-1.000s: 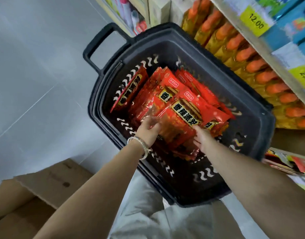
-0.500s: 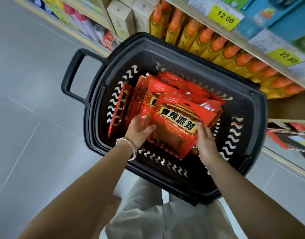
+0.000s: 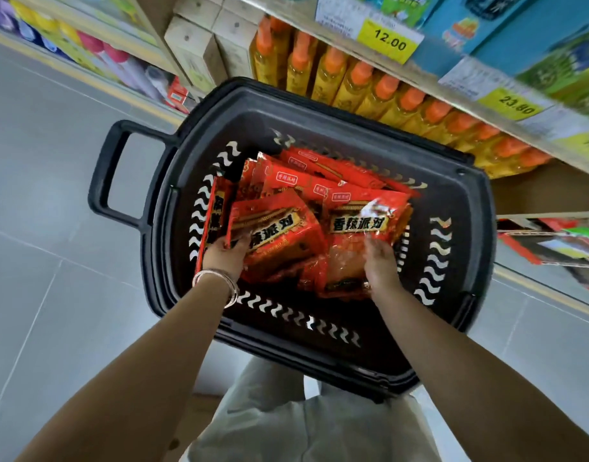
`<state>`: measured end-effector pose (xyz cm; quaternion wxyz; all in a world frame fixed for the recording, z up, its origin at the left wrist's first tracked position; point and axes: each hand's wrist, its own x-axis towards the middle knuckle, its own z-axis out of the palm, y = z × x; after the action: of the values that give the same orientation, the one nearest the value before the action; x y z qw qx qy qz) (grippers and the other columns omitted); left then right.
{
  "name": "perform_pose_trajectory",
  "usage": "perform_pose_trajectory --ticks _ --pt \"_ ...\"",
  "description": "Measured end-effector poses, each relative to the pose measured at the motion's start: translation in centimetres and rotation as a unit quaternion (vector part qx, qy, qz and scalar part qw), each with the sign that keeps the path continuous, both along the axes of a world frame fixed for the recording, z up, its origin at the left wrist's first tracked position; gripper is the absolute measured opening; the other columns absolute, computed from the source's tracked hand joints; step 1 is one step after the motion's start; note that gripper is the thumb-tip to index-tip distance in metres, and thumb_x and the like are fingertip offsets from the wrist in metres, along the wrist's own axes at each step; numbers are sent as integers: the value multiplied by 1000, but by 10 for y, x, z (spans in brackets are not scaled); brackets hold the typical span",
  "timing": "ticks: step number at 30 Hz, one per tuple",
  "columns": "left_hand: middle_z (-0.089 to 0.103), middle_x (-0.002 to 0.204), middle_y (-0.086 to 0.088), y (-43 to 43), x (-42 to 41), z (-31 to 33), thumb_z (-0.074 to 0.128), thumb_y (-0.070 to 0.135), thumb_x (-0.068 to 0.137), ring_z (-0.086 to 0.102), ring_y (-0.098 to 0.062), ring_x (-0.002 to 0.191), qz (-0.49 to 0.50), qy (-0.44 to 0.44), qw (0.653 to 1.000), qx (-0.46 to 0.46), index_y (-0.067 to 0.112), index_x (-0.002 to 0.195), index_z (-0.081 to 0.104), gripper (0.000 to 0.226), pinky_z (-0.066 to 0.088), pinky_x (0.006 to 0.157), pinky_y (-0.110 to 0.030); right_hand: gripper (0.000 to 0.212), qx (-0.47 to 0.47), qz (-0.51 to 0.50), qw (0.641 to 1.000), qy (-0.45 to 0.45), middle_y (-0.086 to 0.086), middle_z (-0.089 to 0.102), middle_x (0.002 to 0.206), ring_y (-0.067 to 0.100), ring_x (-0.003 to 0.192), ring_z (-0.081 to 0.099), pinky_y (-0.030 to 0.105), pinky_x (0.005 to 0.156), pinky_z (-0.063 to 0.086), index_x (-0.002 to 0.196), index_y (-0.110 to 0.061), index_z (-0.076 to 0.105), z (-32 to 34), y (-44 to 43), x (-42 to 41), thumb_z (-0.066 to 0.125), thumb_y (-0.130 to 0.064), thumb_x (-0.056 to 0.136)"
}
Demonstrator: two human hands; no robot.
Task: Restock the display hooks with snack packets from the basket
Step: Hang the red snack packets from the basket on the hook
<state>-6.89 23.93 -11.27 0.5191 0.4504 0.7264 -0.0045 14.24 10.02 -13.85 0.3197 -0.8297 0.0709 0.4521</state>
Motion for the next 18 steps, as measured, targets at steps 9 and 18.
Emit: perform_pose_trajectory --ticks 9,18 --pt "56 78 13 13 9 -18 62 47 85 53 -9 74 18 -26 999 -37 30 79 55 19 39 78 -26 90 -79 40 996 -12 4 45 142 29 128 45 42 106 37 142 -22 36 -51 -4 43 78 -50 69" --pt "55 86 14 0 29 1 57 49 87 54 -12 81 -17 -44 998 -38 25 107 55 31 41 76 -25 13 -58 99 978 -172 -2 55 86 16 80 52 22 58 32 92 -15 54 -25 -26 40 64 -21 88"
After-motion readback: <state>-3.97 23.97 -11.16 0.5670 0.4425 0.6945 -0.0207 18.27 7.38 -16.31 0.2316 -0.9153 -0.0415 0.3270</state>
